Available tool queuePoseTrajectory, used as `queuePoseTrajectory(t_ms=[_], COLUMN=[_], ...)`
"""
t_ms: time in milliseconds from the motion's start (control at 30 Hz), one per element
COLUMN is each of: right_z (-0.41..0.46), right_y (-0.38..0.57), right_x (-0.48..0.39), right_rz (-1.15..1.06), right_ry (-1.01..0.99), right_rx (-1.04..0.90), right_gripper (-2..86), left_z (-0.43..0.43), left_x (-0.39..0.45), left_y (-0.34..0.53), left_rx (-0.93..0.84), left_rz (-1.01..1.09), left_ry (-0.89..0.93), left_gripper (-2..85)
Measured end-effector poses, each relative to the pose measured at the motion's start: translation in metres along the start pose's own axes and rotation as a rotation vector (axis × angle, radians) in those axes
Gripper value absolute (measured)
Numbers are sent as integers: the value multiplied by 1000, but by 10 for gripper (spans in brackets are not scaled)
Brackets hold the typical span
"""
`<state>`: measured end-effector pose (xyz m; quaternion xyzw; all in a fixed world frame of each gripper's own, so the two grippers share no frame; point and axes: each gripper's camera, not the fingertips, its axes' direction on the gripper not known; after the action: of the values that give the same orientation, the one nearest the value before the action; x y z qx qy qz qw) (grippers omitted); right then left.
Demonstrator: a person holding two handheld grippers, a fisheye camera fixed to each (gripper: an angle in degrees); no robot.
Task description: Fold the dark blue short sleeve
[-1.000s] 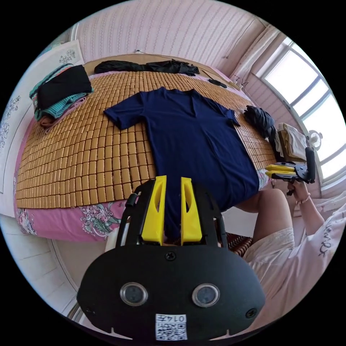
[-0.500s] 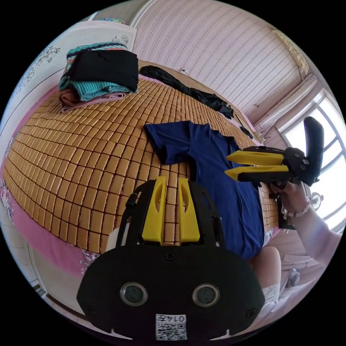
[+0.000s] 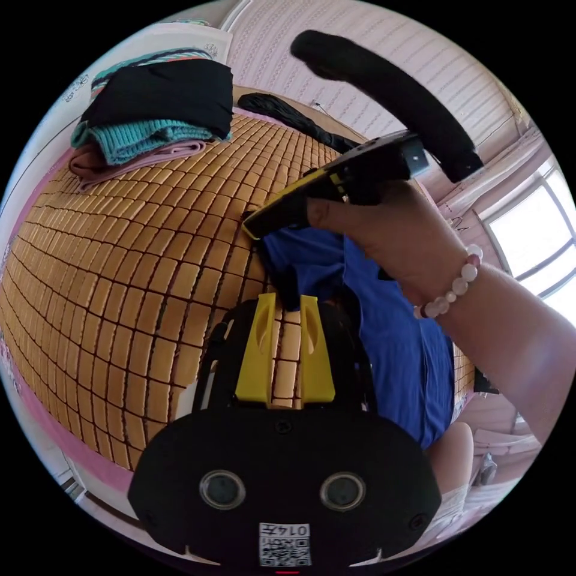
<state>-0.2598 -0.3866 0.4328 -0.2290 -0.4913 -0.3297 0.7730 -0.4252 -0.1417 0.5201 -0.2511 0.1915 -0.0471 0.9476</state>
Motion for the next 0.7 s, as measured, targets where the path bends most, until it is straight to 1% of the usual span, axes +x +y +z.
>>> queuePoseTrajectory(t_ms=[67,100,200,267,333,367,433,533,600,633,667,700], right_z=[-1,-3,-24,-52,-74,-88,-101,-94,-76,-66,-61,-61], right_y=[0,1,19,48,78,102,139,190,206,209,210,209], right_x=[10,14,39,64,83,93,105,121,131,138,141,142], right_rz=[22,30,99,176,243,280,342,428,455,467,467,461], right_ry=[-33,-42,-101,-135,-156,-161,-134,-76,-107,-125,-116,-104], right_rx=[13,28,149,285,391,447,492,451,361,276,230,228], right_gripper=[21,18,7,5,5,7,10,20,33,42,48,50], left_z=[1,-1,-9,-19,-35,-38,-44,-33,-20,-11,-7,0], left_x=[1,0,2,8,23,28,51,71,79,84,86,91], left_y=[-1,-2,-4,-6,-9,-10,-8,-4,-3,-3,-3,-3], left_rx=[-4,-6,13,64,151,165,174,121,69,30,11,-17], left_rz=[49,47,66,94,161,183,279,331,345,351,358,376], left_ry=[6,9,-4,9,92,126,247,251,204,172,158,132], left_gripper=[34,17,1,-2,0,3,23,57,63,65,65,66])
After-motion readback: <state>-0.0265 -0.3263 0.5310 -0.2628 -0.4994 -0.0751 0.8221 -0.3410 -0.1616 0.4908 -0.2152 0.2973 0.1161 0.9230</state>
